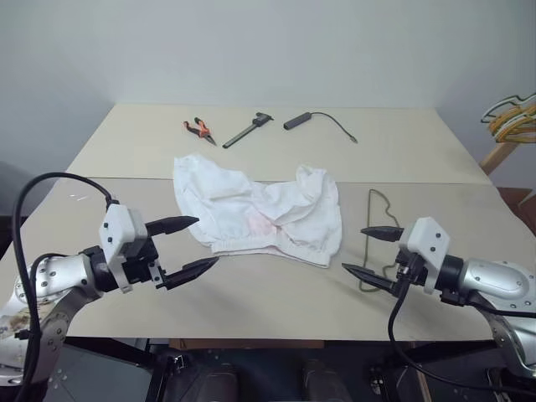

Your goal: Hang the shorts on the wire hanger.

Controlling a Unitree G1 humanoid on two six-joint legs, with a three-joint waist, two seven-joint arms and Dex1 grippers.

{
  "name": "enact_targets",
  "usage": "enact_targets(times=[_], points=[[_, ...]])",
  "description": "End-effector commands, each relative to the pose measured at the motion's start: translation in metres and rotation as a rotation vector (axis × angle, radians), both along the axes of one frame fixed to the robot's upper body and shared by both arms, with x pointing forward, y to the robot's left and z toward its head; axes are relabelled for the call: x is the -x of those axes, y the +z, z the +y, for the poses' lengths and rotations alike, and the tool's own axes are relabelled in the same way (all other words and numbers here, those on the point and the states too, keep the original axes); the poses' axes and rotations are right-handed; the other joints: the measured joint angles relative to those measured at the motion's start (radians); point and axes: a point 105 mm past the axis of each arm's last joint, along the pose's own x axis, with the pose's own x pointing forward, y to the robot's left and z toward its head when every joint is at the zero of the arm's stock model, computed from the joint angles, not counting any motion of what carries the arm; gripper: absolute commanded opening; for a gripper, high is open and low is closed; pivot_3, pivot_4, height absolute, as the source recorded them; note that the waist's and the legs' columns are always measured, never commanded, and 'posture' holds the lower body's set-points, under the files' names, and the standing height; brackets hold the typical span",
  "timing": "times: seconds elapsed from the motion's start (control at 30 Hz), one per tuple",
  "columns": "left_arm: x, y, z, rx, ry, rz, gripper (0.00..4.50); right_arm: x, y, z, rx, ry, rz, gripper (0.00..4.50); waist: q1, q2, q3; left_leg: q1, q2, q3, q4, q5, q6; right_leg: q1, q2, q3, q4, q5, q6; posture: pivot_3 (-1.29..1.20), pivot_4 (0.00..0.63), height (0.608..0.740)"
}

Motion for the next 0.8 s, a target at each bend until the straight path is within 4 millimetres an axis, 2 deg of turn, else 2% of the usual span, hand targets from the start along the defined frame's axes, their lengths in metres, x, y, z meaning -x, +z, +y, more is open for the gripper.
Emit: enact_targets(times=[0.03, 0.37, 0.63, 0.8], points=[[0.000, 0.008, 0.001, 0.009, 0.003, -0.035, 4.50, 0.000, 0.012, 0.001, 0.006, 0.006, -0.049, 4.48, 0.000, 0.000, 0.000, 0.000, 0.000, 0.000, 0.000, 0.000, 0.000, 0.000, 0.000, 0.000, 0.000, 0.000, 0.000, 0.03, 0.064, 0.740], [-0.001, 0.008, 0.001, 0.000, -0.002, -0.037, 4.50, 0.000, 0.015, 0.008, 0.001, 0.023, -0.062, 4.48, 0.000, 0.000, 0.000, 0.000, 0.000, 0.000, 0.000, 0.000, 0.000, 0.000, 0.000, 0.000, 0.000, 0.000, 0.000, 0.04, 0.068, 0.740], [0.003, 0.009, 0.005, 0.008, -0.011, -0.032, 4.50, -0.014, 0.005, 0.048, 0.115, 0.116, -0.107, 4.48, -0.007, 0.000, 0.000, 0.001, 0.002, 0.000, 0.000, 0.000, 0.000, 0.000, 0.003, 0.001, 0.000, 0.001, -0.001, 0.02, 0.081, 0.740], [0.003, 0.007, 0.000, 0.017, -0.023, -0.023, 4.50, -0.045, -0.027, 0.089, 0.339, 0.160, -0.134, 4.48, -0.010, 0.000, 0.000, 0.002, 0.002, 0.000, 0.000, 0.000, 0.000, 0.000, 0.003, 0.002, 0.000, 0.001, -0.002, 0.03, 0.082, 0.740]])
